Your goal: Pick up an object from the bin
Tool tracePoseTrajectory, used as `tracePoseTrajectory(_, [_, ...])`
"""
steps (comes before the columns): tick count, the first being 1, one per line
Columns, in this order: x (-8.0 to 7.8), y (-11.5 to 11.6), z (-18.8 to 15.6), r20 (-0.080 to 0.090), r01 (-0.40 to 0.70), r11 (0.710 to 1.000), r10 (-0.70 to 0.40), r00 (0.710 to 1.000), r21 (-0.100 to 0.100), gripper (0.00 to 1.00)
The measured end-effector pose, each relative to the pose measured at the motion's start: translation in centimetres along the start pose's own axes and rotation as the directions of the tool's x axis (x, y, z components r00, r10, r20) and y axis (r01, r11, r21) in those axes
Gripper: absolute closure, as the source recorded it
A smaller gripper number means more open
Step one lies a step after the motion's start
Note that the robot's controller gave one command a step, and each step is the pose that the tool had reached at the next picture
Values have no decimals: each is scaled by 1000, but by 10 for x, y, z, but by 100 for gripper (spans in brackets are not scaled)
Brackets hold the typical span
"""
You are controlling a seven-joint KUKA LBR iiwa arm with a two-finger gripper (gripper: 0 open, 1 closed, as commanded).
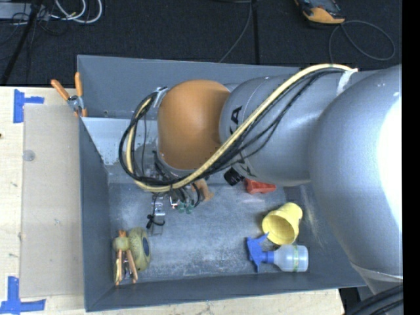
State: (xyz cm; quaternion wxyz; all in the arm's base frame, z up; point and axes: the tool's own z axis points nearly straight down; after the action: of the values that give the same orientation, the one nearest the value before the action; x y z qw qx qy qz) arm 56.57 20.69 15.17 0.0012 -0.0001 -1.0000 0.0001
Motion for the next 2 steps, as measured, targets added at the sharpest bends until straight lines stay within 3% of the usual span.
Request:
tracePoseTrajectory(1, [28,-1,30,2,70,998,-70,998,0,0])
tracePoseTrajectory(2, [77,6,83,-4,357,934,-357,934,1,100])
